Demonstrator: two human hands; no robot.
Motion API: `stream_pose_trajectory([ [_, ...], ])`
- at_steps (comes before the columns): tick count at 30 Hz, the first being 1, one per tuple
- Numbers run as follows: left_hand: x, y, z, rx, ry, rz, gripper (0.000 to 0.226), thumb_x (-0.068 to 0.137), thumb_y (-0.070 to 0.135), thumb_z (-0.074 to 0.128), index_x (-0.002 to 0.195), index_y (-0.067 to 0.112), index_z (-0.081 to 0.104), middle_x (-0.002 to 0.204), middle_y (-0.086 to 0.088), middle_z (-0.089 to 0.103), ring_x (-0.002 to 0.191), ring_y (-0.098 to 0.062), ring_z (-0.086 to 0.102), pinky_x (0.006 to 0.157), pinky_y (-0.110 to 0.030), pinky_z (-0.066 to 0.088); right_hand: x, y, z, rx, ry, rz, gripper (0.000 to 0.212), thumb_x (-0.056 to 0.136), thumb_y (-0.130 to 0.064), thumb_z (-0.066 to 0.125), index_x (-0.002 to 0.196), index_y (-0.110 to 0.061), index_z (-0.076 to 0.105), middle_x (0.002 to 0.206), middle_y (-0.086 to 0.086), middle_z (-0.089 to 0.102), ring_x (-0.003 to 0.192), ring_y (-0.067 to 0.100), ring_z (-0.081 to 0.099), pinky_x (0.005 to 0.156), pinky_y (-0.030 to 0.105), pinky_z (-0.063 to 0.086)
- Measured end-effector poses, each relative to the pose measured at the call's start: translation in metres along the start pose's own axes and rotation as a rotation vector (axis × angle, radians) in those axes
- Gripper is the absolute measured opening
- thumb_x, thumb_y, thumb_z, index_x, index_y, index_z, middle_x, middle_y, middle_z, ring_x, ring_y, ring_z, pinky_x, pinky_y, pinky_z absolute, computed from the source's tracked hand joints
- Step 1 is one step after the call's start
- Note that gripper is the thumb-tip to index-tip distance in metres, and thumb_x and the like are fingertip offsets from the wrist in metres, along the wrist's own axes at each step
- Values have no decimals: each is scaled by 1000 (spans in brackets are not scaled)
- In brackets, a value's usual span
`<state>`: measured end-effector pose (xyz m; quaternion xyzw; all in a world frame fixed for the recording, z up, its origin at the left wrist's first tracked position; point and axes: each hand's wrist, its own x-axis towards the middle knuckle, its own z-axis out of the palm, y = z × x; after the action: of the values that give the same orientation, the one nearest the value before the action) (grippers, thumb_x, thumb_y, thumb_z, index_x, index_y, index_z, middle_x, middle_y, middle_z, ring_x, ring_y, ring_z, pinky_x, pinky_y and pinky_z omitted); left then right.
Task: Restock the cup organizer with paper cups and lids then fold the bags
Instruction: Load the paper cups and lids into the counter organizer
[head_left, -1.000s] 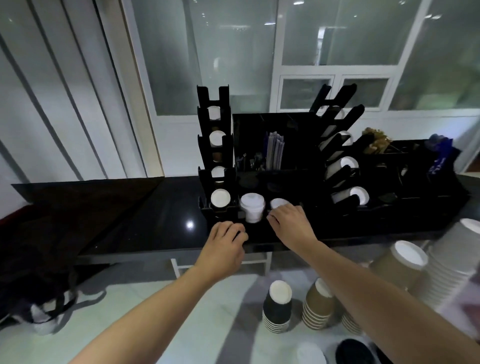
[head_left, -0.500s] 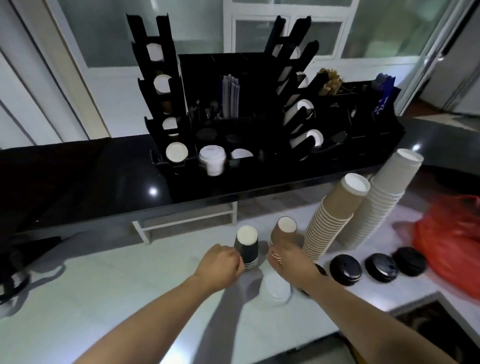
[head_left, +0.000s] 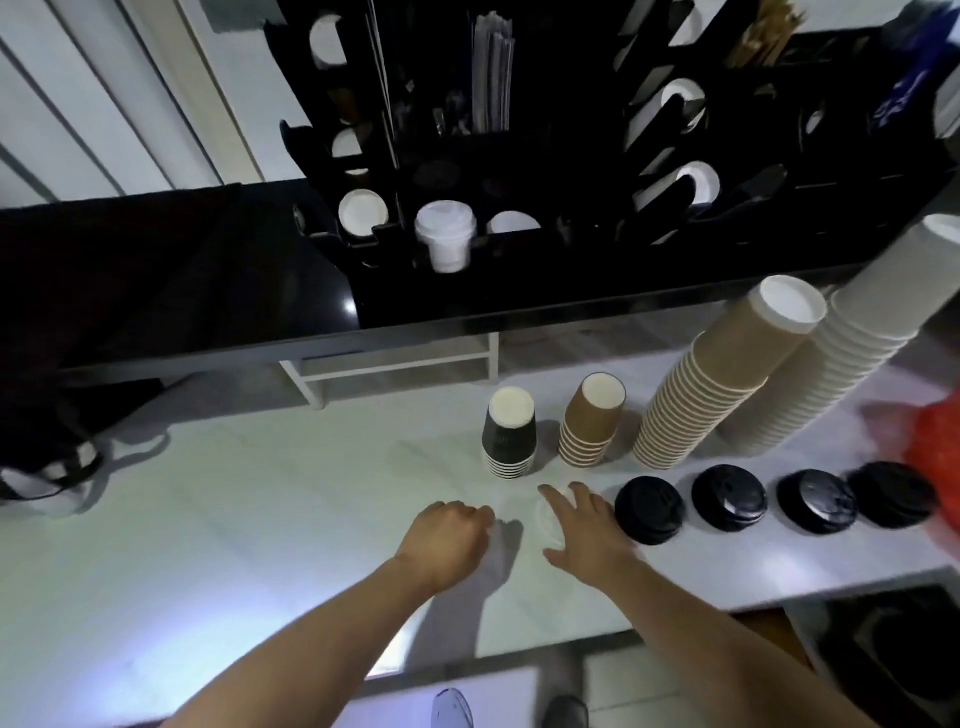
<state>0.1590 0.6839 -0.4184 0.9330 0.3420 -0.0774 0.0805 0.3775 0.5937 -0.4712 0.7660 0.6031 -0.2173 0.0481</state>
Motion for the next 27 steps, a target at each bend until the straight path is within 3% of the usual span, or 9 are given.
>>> stream_pose_trajectory([
  [4, -2, -3, -13, -8, 25, 7, 25, 96, 19, 43, 114, 15, 60, 99, -13, 68, 90, -38, 62, 66, -33, 30, -10, -5, -9, 95, 37, -22, 91, 84, -57, 62, 155, -40, 8, 153, 10, 20, 138, 40, 30, 114, 49, 32],
  [8, 10, -7, -50, 14, 83, 31, 38, 92, 35, 32, 108, 14, 60, 97, -13, 67, 89, -38, 61, 66, -33, 32, -22, -11, -47, 184, 115, -86, 88, 84, -53, 63, 155, -38, 13, 152, 5, 17, 139, 36, 26, 111, 48, 37],
  [13, 24, -13, -91, 27, 202, 29, 24, 95, 25, 42, 108, 16, 61, 97, -9, 69, 87, -34, 62, 65, -36, 40, -37, -21, -107, 225, 268, -128, 91, 82, -48, 68, 155, -40, 15, 145, 1, 23, 137, 27, 28, 104, 39, 42],
  [17, 26, -20, -125, -43, 337, 47, 25, 95, 28, 41, 105, 19, 62, 97, -4, 69, 89, -29, 62, 70, -38, 51, -38, -34, -151, 241, 351, -154, 95, 80, -50, 71, 154, -42, 13, 150, -2, 18, 137, 28, 25, 110, 44, 38],
  [20, 28, -28, -149, -59, 419, 79, 19, 94, 29, 43, 100, 22, 59, 97, -3, 69, 92, -28, 60, 70, -38, 46, -29, -45, -183, 226, 422, -169, 96, 78, -54, 69, 152, -47, 8, 149, -3, 19, 136, 28, 31, 110, 47, 39],
  [25, 43, -49, -188, -29, 514, 103, 10, 90, 25, 47, 91, 20, 56, 88, -3, 62, 88, -28, 56, 66, -37, 35, 1, -67, -252, 290, 504, -177, 96, 80, -45, 75, 151, -43, 10, 149, -3, 17, 133, 29, 32, 109, 47, 40],
  [27, 53, -58, -197, -21, 529, 82, 18, 88, 24, 47, 98, 18, 60, 95, -2, 61, 93, -26, 54, 71, -37, 41, 16, -74, -275, 280, 539, -180, 96, 79, -43, 75, 150, -36, 11, 147, 0, 19, 129, 33, 37, 106, 47, 42],
])
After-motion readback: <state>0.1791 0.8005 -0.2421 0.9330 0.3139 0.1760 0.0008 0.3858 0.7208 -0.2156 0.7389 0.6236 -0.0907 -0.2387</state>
